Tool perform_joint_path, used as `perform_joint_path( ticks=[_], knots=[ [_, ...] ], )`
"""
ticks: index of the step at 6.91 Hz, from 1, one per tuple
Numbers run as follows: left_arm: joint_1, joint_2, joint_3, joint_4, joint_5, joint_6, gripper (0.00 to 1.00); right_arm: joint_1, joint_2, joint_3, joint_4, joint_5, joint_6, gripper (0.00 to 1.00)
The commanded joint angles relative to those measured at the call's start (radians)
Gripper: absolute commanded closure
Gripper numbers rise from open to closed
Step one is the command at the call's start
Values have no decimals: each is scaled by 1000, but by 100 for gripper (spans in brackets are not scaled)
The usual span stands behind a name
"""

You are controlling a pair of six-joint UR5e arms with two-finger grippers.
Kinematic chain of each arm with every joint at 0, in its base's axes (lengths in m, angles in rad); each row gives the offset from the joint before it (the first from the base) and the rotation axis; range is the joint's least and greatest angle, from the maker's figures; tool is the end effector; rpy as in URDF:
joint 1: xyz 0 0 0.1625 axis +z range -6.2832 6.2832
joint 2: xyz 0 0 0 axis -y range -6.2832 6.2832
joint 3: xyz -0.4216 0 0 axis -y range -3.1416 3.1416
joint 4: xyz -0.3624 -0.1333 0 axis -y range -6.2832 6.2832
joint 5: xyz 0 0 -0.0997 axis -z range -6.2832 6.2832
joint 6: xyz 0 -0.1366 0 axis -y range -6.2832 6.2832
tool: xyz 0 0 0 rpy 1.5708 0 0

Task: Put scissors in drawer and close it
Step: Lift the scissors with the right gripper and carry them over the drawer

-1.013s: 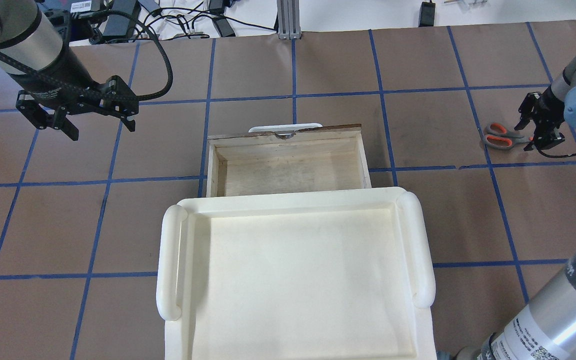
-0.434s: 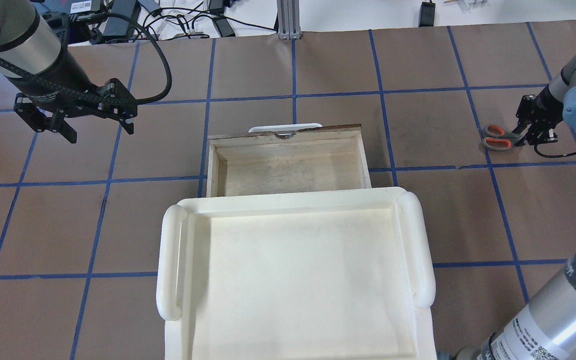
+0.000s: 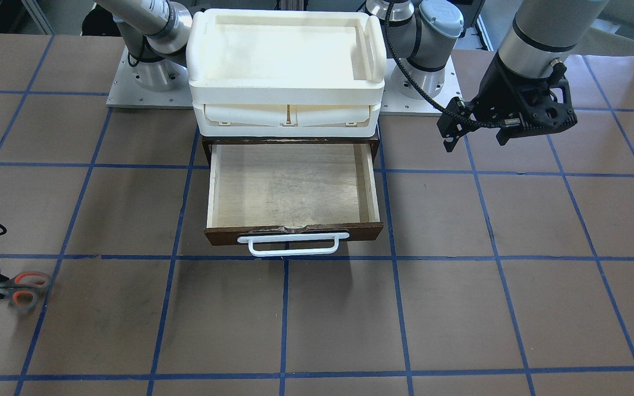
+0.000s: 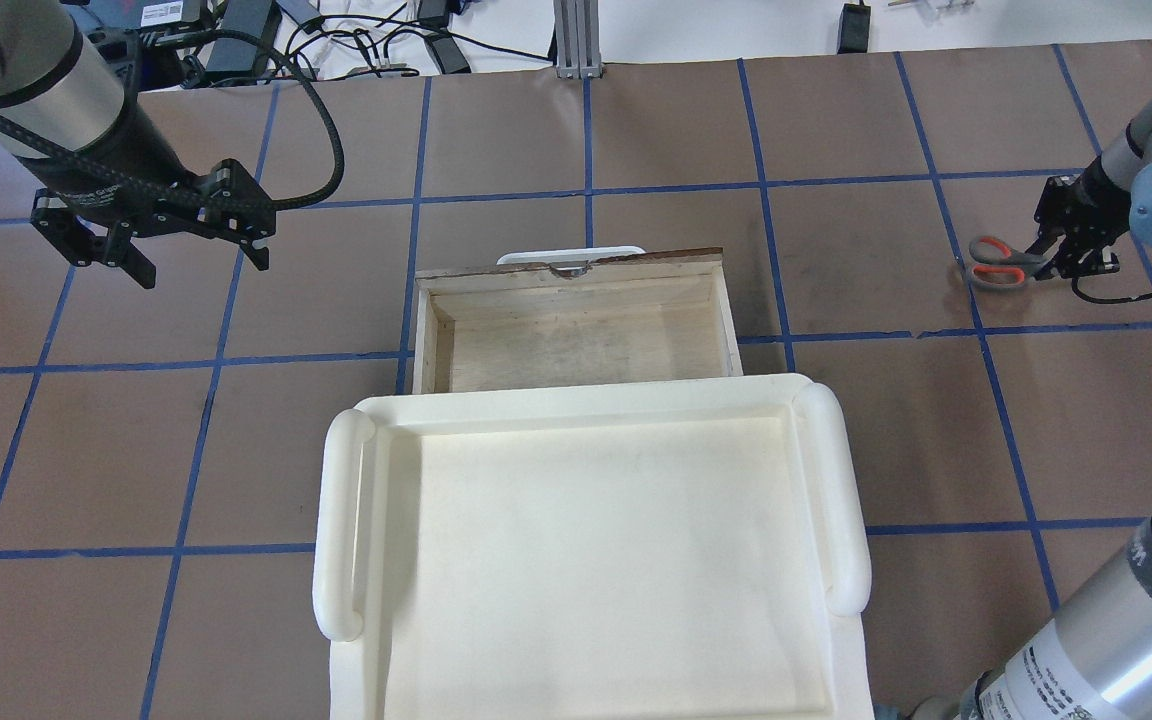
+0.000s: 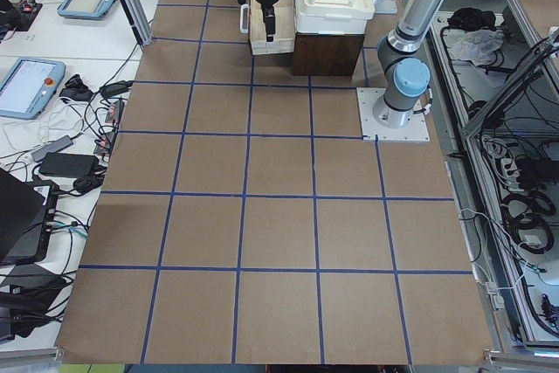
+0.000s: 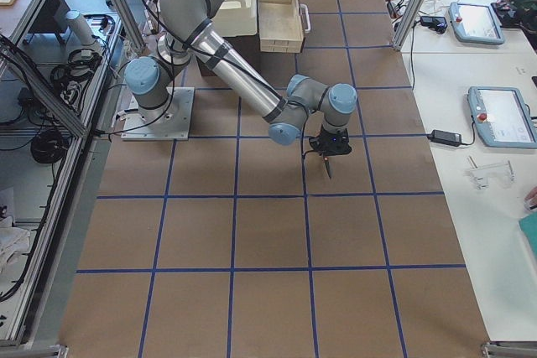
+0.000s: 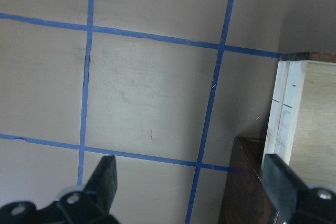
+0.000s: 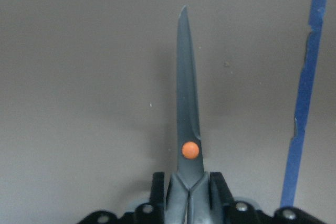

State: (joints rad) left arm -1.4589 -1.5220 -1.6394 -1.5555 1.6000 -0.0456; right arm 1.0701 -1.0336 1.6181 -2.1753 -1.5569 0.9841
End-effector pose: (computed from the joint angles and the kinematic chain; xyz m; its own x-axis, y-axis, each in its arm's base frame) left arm -0.0793 -0.4525 0.4394 -0.9872 -0.1567 -0.0294 -0.1568 0.9876 0.0032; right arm -0.1792 -0.6091 0.1902 -0.0860 0.9960 -0.0243 0.9963 0.0860 0.0005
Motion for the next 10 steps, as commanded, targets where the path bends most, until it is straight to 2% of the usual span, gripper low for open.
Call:
perform_joint_path(
  ticks=[1,2,3,5,6,8,10],
  knots=[
    [0,-1,0,0,0,-2,0,59,-127,0,128,-2,31,100],
    [0,-1,0,0,0,-2,0,91,-169,0,197,-2,135,100],
    [0,-1,0,0,0,0,0,150,-204,0,227,-2,166,100],
    [0,3,0,0,1,0,0,267,-304,2,358,1,272,100],
    [3,3,0,0,11,1,0,374,-341,2,371,11,315,100],
    [5,3,0,0,14,1,0,618,-368,-9,358,5,582,100],
    [5,5,0,2,11,0,0,752,-364,-14,335,15,769,100]
  ],
)
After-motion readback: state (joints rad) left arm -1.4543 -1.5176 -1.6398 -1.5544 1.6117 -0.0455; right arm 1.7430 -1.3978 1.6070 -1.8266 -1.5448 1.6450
